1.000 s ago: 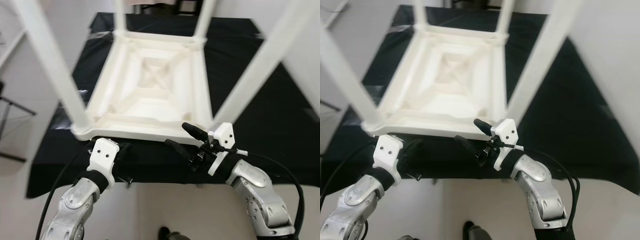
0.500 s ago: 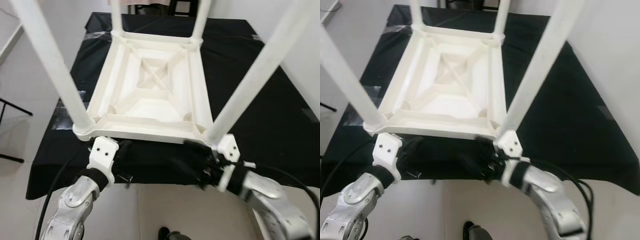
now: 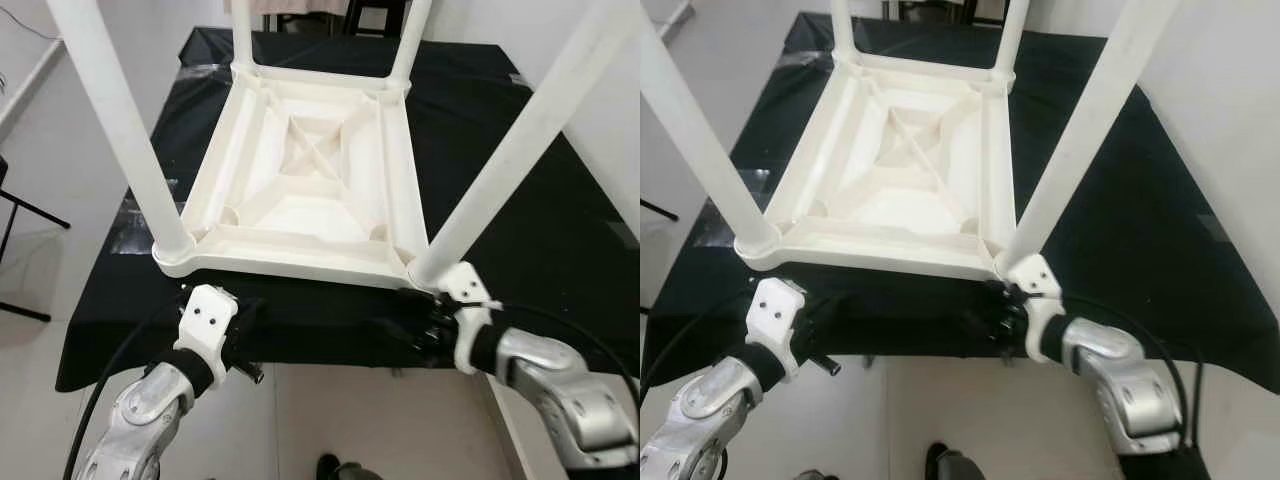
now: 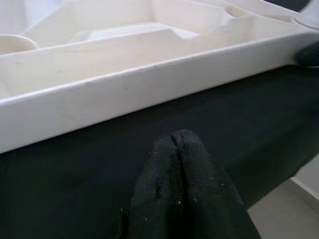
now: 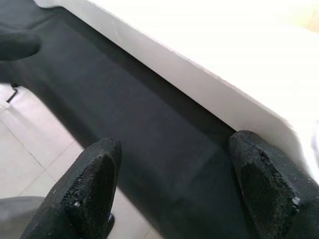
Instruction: Building children table
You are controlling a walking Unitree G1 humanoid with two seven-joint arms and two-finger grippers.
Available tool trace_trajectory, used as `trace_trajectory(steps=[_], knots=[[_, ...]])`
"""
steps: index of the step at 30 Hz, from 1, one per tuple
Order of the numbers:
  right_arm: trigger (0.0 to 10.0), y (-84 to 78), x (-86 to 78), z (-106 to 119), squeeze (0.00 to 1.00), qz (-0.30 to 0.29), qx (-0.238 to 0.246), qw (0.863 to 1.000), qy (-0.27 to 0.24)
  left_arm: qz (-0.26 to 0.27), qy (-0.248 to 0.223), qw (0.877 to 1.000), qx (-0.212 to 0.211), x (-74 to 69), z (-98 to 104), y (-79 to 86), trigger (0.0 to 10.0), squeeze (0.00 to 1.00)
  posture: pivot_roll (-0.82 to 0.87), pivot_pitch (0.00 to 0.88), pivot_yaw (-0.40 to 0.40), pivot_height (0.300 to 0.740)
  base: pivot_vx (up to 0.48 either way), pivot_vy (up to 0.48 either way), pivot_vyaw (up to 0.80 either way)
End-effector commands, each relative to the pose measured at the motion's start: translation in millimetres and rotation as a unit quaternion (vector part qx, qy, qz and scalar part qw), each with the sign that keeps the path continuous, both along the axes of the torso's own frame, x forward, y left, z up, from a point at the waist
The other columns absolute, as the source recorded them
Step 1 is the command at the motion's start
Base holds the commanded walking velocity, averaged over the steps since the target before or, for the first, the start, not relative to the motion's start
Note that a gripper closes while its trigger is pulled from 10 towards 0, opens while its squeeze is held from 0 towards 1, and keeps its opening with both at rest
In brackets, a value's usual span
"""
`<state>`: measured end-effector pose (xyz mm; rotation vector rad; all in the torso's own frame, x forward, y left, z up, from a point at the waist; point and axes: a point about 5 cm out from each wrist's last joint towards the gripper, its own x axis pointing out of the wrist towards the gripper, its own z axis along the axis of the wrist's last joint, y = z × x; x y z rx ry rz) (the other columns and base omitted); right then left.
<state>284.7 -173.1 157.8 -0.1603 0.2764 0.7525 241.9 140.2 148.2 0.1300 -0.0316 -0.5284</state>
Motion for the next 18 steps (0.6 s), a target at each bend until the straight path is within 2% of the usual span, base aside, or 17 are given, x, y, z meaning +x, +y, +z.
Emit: trace_trajectory(steps=[1, 2, 5, 6, 10, 15, 18], knots=[[10.0, -7.4, 5.3, -12, 0.00, -0.039, -0.025, 0.999, 0.027, -0.014, 0.014, 1.000, -0.001, -4.3, -4, -3.3, 10.0, 0.00, 0.00, 0.225, -0.070, 0.740, 0.000, 0.000, 0.00], [10.0, -9.4, 11.7, -13, 0.00, -0.054, -0.034, 0.997, 0.034, -0.017, 0.014, 1.000, -0.001, -4.8, -4, -4.0, 10.0, 0.00, 0.00, 0.227, -0.072, 0.740, 0.000, 0.000, 0.00], [10.0, -11.9, 16.7, -12, 0.00, -0.067, -0.040, 0.996, 0.033, -0.018, 0.013, 1.000, -0.001, -5.1, -4, -4.2, 10.0, 0.00, 0.00, 0.227, -0.072, 0.740, 0.000, 0.000, 0.00], [10.0, -18.7, 26.8, -6, 0.00, -0.093, -0.043, 0.994, 0.021, -0.018, 0.013, 1.000, -0.002, -6.3, -3, -4.6, 10.0, 0.00, 0.00, 0.233, -0.080, 0.740, 0.000, 0.000, 0.00], [10.0, -22.2, 34.4, 3, 0.00, -0.112, -0.031, 0.993, 0.000, -0.017, 0.013, 1.000, -0.006, -7.7, -4, -5.7, 10.0, 0.00, 0.00, 0.235, -0.083, 0.740, 0.000, 0.000, 0.00], [10.0, -15.4, 38.2, 11, 0.00, -0.111, -0.010, 0.994, -0.018, -0.020, 0.013, 1.000, -0.007, -8.0, -4, -7.2, 10.0, 0.00, 0.01, 0.234, -0.082, 0.740, 0.000, 0.000, 0.00], [10.0, -5.8, 35.4, 13, 0.00, -0.079, 0.009, 0.997, -0.019, -0.021, 0.011, 1.000, -0.004, -7.8, -3, -7.1, 10.0, 0.00, 0.01, 0.234, -0.081, 0.740, 0.000, 0.000, 0.00]])
